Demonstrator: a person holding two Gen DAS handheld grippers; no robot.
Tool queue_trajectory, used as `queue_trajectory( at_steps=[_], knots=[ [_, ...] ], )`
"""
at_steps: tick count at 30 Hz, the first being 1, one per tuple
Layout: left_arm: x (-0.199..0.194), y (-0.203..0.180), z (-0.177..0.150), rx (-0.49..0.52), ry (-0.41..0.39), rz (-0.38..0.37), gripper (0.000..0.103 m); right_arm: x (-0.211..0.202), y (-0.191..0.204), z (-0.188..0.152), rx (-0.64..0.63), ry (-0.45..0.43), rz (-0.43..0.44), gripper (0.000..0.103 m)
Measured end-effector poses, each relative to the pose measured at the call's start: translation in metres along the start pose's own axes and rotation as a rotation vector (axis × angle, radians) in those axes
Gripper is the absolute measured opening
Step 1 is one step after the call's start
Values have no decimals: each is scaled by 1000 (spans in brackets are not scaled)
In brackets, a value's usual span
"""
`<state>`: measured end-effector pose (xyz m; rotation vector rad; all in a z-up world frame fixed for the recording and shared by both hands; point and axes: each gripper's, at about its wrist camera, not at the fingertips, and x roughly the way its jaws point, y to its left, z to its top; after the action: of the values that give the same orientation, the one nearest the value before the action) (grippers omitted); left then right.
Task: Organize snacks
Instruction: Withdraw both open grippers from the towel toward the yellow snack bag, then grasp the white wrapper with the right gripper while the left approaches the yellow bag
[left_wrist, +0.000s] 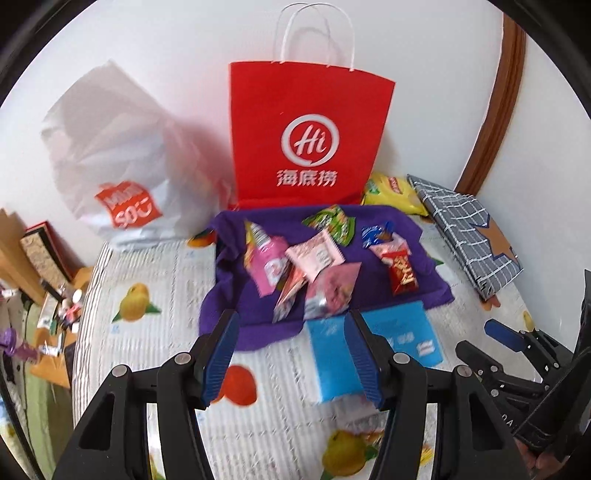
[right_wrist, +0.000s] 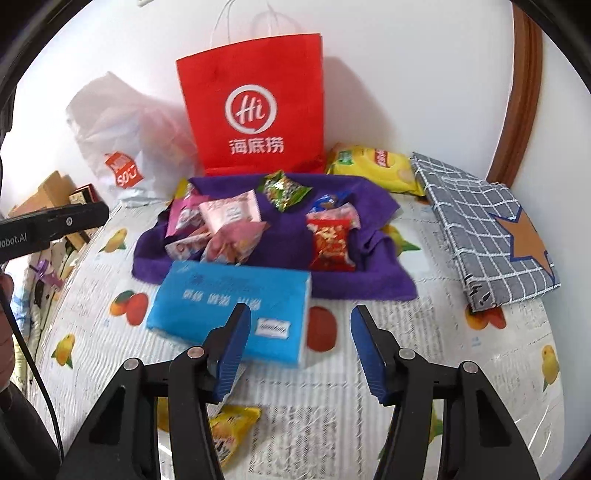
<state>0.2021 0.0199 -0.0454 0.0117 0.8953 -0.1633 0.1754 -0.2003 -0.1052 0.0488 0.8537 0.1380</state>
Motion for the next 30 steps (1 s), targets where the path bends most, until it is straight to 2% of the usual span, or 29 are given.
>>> queue_trajectory(
  at_steps=[12, 23, 30],
  knots=[
    [4, 35, -35, -56, 29, 29, 57, 14, 19, -32, -12, 61, 24, 57],
    [27, 51, -52, -41, 49, 0, 57, 44, 45, -56, -15, 119, 69, 57],
    [30, 63, -57, -46, 48, -15, 57, 58, 61, -69, -65, 147, 40, 59]
  ],
)
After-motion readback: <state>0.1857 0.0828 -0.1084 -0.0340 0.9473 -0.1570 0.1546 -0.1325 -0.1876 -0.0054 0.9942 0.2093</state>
